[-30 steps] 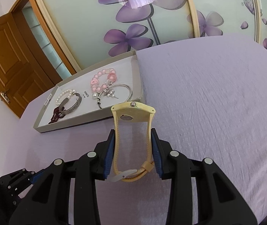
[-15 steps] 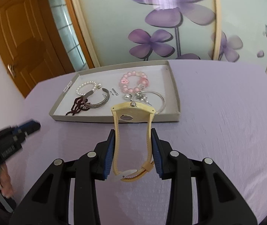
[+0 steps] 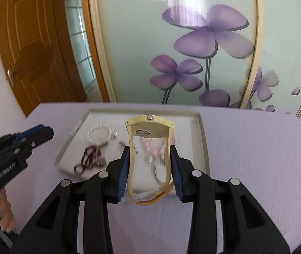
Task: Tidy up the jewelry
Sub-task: 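Carry the watch and ring into the tray, opening the right gripper over it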
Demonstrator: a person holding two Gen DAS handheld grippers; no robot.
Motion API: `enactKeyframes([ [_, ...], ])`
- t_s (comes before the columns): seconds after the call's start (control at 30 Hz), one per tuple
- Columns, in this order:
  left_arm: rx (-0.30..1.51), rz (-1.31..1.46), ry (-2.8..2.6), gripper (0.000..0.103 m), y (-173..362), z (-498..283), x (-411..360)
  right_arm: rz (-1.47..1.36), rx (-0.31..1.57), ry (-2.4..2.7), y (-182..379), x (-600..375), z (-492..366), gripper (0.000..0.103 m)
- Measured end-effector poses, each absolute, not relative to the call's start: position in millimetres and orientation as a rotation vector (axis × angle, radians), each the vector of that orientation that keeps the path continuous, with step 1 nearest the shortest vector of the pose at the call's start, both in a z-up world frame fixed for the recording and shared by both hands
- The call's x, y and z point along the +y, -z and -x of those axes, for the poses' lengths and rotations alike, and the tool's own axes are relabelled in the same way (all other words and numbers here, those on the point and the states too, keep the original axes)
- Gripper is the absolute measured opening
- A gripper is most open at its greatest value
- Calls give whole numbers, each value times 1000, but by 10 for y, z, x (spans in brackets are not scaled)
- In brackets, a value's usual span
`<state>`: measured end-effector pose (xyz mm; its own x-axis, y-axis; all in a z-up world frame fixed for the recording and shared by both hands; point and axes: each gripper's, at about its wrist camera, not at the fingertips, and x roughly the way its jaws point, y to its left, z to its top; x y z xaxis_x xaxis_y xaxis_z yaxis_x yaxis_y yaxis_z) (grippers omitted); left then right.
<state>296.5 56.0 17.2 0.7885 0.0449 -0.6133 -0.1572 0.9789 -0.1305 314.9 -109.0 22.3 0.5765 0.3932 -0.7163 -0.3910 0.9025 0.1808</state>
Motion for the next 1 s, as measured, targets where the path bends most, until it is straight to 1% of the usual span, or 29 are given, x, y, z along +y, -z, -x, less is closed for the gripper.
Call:
enactKeyframes([
  [0.17,656,251,-124,22,-115,-3247,678,-54,818,-407,-119,-1093,-3446,38],
  [0.33,635,325,-146,22,81,-3288,841,-109,760,-390,94,-1141,-3444,38],
  [0.4,632,348,-146,22,152,-3274,900,-129,788,-402,217,-1162,-3479,38],
  [0.7,662,299,-142,22,299,-3321,870,-107,820,-414,323,-1143,-3524,38],
  [1.0,626,285,-115,22,296,-3259,804,-90,853,-422,432,-1047,-3523,40],
])
